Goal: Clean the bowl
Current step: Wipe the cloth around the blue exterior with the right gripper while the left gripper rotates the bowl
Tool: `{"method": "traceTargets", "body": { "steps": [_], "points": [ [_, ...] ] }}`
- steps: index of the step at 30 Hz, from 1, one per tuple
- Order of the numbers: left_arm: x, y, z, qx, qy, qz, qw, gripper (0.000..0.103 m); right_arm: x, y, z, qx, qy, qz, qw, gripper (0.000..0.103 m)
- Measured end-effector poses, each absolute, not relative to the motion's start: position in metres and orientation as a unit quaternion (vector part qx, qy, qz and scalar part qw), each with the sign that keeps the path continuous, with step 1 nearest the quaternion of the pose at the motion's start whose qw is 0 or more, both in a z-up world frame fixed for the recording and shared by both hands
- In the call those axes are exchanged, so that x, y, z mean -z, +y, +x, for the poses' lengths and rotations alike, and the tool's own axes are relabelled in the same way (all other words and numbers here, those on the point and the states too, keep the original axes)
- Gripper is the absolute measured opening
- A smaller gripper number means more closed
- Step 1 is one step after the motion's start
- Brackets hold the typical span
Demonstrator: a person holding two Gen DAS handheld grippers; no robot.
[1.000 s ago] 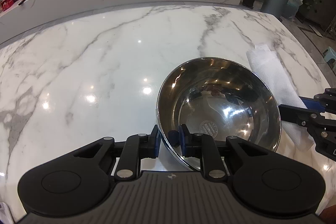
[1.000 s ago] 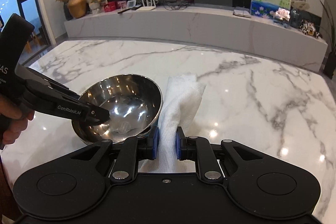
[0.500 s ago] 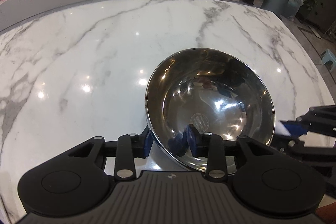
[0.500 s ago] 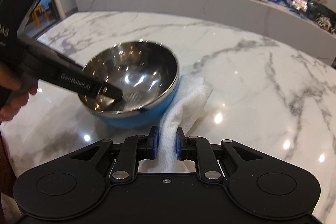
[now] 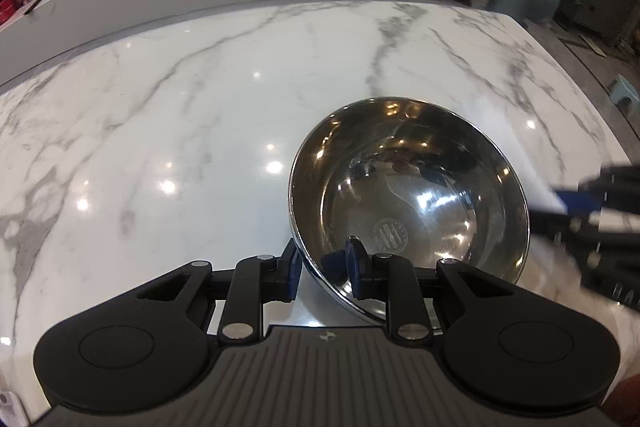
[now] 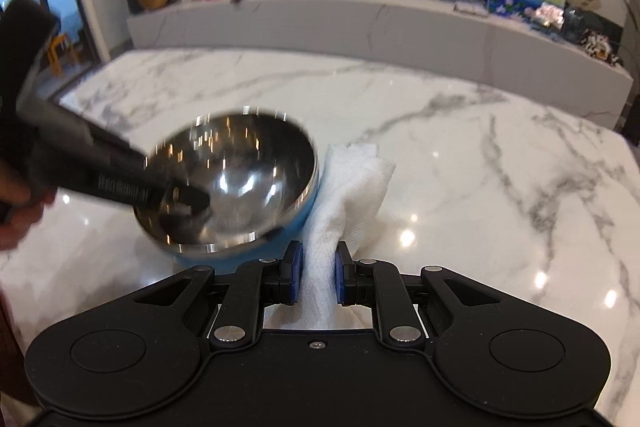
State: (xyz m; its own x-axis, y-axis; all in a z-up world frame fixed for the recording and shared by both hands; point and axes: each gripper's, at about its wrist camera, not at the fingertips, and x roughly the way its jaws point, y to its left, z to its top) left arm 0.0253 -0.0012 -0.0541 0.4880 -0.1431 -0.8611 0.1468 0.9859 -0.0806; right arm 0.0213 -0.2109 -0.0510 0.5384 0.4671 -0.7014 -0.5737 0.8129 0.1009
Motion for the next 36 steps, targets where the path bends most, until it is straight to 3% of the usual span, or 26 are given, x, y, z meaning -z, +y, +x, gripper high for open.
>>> {"method": "traceTargets", "body": {
  "steps": [16,24,36],
  "points": [
    [0.062,-0.011,0.015,0.082,0.441,0.068,0.891,0.029,0.063,-0.2,0.025,-0.315,0.407,-0.088,0.853,0.015],
    [0.058,-0.008,0.016,0.071,0.468,0.023,0.88,0.03,0.07,-0.192,0.019,-0.323,0.425,-0.105,0.839,0.015],
    [0.058,-0.005,0.025,0.059,0.46,0.023,0.886,0.022,0.055,-0.205,0.018,-0.308,0.39,-0.079,0.864,0.014]
  ]
}}
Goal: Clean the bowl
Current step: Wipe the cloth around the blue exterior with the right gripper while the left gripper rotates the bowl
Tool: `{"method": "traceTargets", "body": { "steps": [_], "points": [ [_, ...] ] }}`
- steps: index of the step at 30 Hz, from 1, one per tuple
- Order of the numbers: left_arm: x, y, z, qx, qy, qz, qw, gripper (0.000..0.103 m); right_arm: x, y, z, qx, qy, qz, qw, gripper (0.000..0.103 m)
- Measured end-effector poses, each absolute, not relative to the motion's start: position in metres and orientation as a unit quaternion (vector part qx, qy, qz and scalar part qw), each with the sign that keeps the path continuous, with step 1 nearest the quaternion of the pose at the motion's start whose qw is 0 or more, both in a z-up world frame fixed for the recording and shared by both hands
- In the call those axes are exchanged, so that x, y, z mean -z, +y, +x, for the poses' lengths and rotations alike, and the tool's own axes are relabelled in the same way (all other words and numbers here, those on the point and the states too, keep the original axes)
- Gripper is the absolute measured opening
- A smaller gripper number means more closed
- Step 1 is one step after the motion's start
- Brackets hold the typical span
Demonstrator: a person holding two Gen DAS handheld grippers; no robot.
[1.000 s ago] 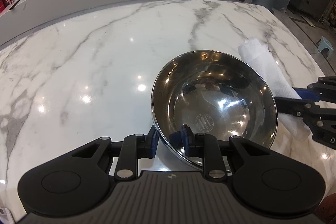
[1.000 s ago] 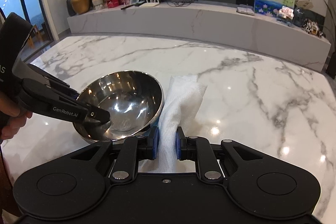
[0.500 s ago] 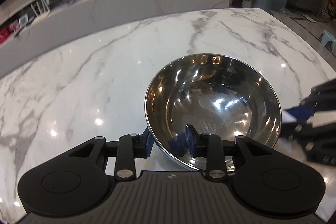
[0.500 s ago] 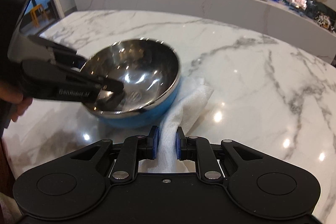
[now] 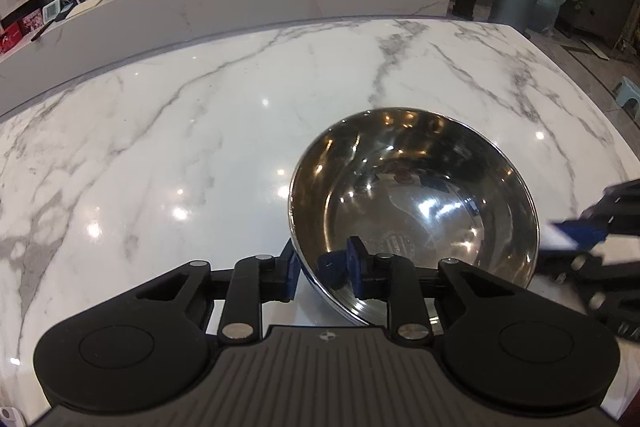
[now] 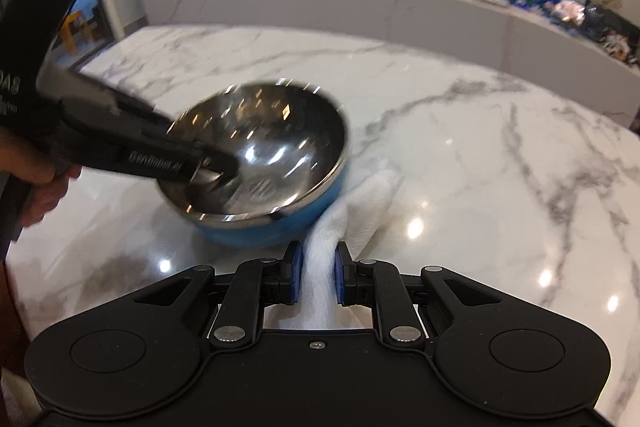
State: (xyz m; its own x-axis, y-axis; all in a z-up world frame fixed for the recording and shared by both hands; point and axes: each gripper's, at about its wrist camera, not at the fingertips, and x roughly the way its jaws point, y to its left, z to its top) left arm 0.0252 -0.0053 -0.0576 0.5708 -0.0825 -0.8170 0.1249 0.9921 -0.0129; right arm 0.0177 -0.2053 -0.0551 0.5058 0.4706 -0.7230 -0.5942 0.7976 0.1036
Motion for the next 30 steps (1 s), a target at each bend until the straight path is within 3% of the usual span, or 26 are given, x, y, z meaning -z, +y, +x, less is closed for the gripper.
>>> {"method": "traceTargets", "body": {
  "steps": [2,5,6,11,23,28,30],
  "points": [
    [0.057,-0.007,0.024,0.053,0.459,0.026,0.886,0.024,0.049,-0.212,0.018,-0.303,0.375,-0.061,0.874,0.015],
    [0.06,-0.008,0.022,0.055,0.467,0.027,0.882,0.041,0.043,-0.217,0.017,-0.302,0.359,-0.051,0.881,0.014],
    [0.06,-0.009,0.021,0.057,0.468,0.024,0.881,0.042,0.042,-0.217,0.017,-0.302,0.355,-0.05,0.883,0.015],
    [0.061,-0.009,0.021,0.067,0.474,0.013,0.878,0.042,0.045,-0.212,0.018,-0.31,0.362,-0.06,0.877,0.015],
    [0.058,-0.003,0.025,0.061,0.473,0.008,0.879,0.024,0.064,-0.19,0.013,-0.344,0.413,-0.1,0.838,0.014],
    [0.059,-0.004,0.024,0.06,0.473,0.006,0.879,0.026,0.066,-0.19,0.012,-0.34,0.416,-0.1,0.837,0.014],
    [0.06,-0.005,0.024,0.063,0.477,0.007,0.876,0.04,0.065,-0.192,0.012,-0.335,0.414,-0.097,0.841,0.014]
  ]
}}
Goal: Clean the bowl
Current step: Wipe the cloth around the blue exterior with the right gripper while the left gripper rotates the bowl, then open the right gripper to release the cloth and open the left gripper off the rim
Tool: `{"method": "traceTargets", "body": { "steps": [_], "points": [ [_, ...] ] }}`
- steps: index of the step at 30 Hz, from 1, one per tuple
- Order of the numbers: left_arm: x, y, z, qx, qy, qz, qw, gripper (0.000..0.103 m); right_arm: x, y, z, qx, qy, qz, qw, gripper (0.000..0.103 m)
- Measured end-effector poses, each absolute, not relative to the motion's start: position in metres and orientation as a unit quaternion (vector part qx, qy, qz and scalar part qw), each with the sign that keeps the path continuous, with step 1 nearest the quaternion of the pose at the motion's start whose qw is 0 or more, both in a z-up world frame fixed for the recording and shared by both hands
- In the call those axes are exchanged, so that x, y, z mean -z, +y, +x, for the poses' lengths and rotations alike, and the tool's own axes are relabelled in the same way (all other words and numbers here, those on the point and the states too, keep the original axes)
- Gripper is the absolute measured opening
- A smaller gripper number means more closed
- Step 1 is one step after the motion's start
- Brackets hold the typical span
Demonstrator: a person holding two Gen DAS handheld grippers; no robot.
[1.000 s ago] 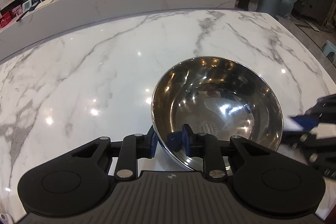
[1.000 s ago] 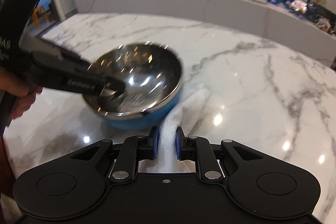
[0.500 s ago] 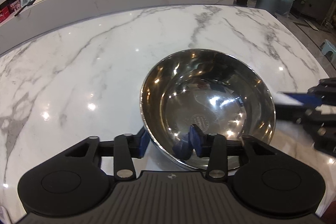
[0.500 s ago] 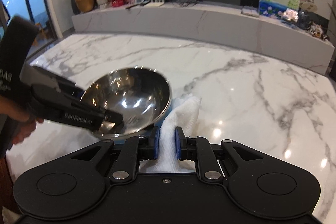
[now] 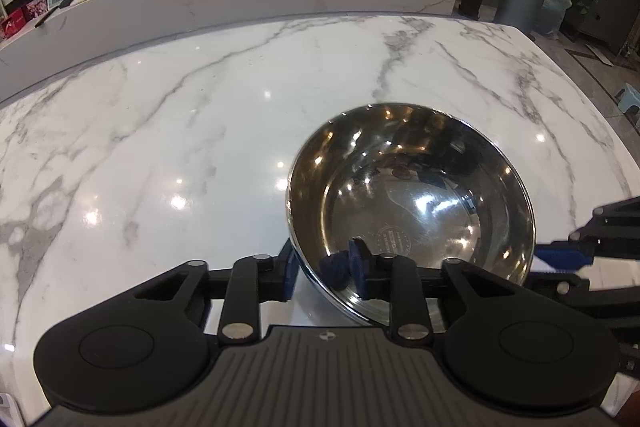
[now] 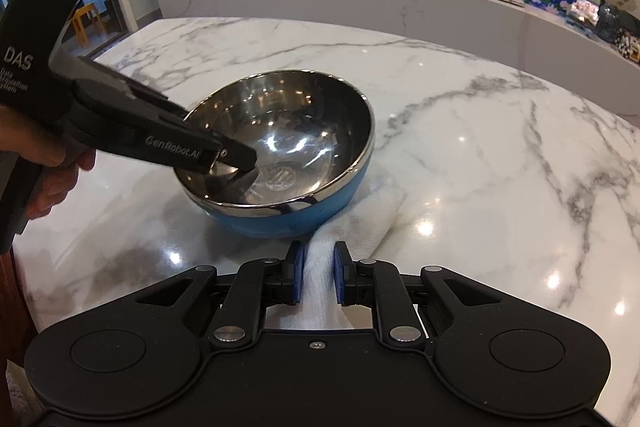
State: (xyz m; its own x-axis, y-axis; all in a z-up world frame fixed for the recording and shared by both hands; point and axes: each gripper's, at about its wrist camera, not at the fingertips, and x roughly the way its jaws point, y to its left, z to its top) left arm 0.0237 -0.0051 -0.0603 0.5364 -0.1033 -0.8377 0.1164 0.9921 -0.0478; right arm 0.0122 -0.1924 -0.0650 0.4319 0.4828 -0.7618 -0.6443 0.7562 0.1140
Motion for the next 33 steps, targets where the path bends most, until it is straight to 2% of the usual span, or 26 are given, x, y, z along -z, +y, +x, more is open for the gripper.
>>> {"method": "traceTargets", "body": {
  "steps": [7,9,15,33],
  "points": [
    [0.06,-0.004,0.023,0.073,0.485,-0.003,0.872,0.043,0.056,-0.208,0.015,-0.309,0.39,-0.077,0.864,0.013],
    [0.06,-0.004,0.024,0.075,0.484,-0.003,0.872,0.036,0.05,-0.215,0.016,-0.302,0.378,-0.068,0.873,0.013],
    [0.058,-0.003,0.025,0.067,0.479,0.002,0.875,0.027,0.042,-0.221,0.018,-0.303,0.361,-0.049,0.881,0.013],
    [0.059,-0.008,0.022,0.071,0.475,0.016,0.877,0.03,0.074,-0.203,0.023,-0.262,0.432,-0.103,0.857,0.015]
  ]
}}
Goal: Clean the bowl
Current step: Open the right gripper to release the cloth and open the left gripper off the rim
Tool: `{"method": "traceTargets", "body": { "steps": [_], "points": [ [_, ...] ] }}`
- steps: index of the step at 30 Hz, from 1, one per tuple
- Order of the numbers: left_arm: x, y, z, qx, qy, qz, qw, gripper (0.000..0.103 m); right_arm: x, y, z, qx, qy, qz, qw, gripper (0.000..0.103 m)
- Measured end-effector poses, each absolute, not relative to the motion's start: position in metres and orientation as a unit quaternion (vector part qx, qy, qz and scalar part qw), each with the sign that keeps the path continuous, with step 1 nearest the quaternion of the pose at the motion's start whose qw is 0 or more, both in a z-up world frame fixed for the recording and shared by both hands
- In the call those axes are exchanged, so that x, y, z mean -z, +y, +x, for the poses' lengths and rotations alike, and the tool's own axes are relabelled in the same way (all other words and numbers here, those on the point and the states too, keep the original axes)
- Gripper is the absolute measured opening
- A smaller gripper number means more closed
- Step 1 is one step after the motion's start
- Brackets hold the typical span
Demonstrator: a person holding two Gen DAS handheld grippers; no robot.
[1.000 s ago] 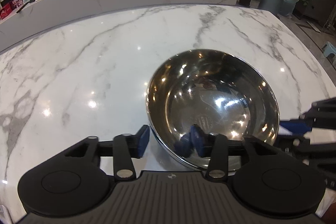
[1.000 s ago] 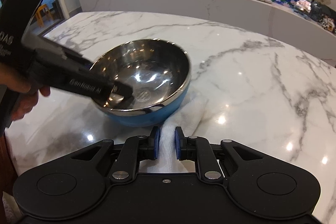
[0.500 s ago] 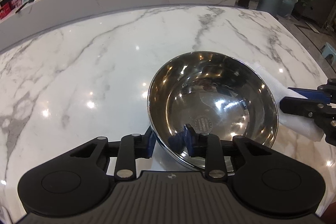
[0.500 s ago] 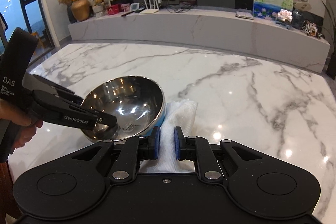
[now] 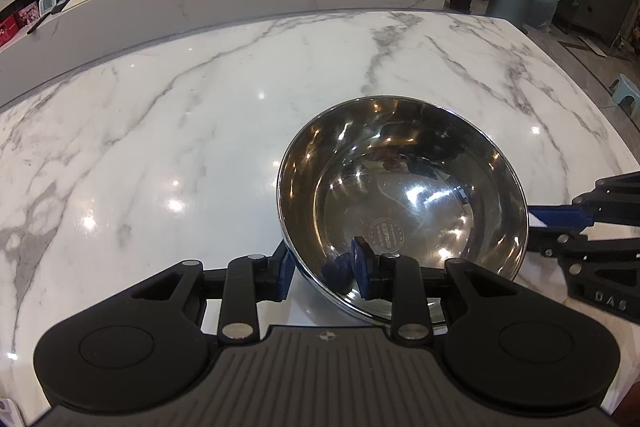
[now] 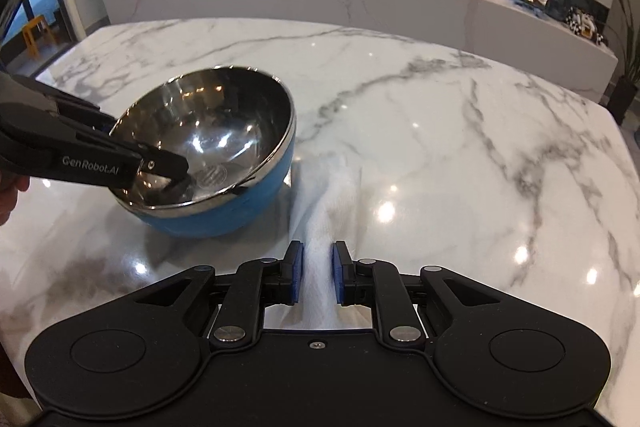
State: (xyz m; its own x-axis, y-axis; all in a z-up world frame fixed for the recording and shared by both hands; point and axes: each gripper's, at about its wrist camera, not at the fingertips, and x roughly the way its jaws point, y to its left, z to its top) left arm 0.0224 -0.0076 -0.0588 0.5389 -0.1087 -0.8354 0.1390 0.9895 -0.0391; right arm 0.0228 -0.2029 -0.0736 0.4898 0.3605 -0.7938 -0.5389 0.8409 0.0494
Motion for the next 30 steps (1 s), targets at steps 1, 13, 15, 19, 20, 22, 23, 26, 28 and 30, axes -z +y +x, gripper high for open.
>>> {"method": "traceTargets", "body": {
  "steps": [1,13,15,19,20,22,23,26,28,30],
  "points": [
    [0.059,-0.007,0.023,0.071,0.476,0.014,0.877,0.03,0.074,-0.202,0.023,-0.262,0.432,-0.105,0.857,0.015],
    [0.054,-0.004,0.021,0.062,0.463,-0.001,0.884,0.058,0.084,-0.199,0.025,-0.24,0.455,-0.117,0.849,0.039],
    [0.052,-0.003,0.02,0.061,0.458,-0.002,0.887,0.066,0.085,-0.198,0.026,-0.236,0.458,-0.118,0.849,0.041],
    [0.047,0.0,0.017,0.058,0.442,-0.004,0.895,0.072,0.086,-0.196,0.026,-0.228,0.464,-0.119,0.848,0.055],
    [0.045,0.001,0.016,0.059,0.437,-0.005,0.898,0.074,0.087,-0.195,0.026,-0.226,0.467,-0.119,0.846,0.063],
    [0.043,0.002,0.014,0.059,0.43,-0.007,0.901,0.075,0.089,-0.193,0.026,-0.225,0.473,-0.12,0.843,0.073],
    [0.041,0.003,0.013,0.059,0.425,-0.009,0.903,0.078,0.09,-0.191,0.026,-0.224,0.475,-0.12,0.843,0.076],
    [0.038,0.004,0.008,0.061,0.421,-0.011,0.905,0.079,0.093,-0.187,0.025,-0.225,0.486,-0.122,0.836,0.093],
    [0.034,0.005,0.005,0.06,0.414,-0.013,0.908,0.08,0.095,-0.185,0.025,-0.222,0.493,-0.123,0.832,0.098],
    [0.031,0.007,0.002,0.061,0.406,-0.016,0.912,0.08,0.095,-0.184,0.026,-0.215,0.496,-0.12,0.832,0.098]
  ]
}}
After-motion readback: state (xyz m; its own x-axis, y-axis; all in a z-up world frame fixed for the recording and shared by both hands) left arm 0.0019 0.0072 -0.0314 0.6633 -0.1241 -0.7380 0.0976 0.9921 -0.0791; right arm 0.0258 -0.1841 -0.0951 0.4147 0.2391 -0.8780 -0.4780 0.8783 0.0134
